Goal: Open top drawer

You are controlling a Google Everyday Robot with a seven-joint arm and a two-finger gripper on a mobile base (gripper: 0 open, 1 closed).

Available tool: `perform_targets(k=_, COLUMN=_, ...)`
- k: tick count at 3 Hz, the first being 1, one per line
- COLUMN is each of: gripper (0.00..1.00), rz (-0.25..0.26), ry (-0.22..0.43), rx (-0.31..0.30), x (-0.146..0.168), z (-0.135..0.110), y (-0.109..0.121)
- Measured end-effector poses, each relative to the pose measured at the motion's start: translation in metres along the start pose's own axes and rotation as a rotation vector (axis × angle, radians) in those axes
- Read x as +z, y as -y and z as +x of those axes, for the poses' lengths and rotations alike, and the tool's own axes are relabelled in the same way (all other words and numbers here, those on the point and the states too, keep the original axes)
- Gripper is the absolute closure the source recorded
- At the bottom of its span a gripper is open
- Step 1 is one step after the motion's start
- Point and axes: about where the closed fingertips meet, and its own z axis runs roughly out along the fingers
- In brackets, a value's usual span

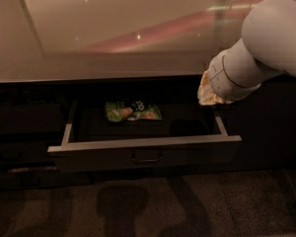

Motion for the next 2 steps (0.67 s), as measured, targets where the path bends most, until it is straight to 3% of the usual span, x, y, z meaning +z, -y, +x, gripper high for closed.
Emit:
perform_targets(k=1, gripper=1.00, rz=0.000, ry=0.000, rx=0.000, x=0.000, z=0.000, y=0.000)
perform_targets(k=2, gripper=1.00, rz=-0.059, ry=0.035, rx=0.040, x=0.024, z=0.017, y=-0.003)
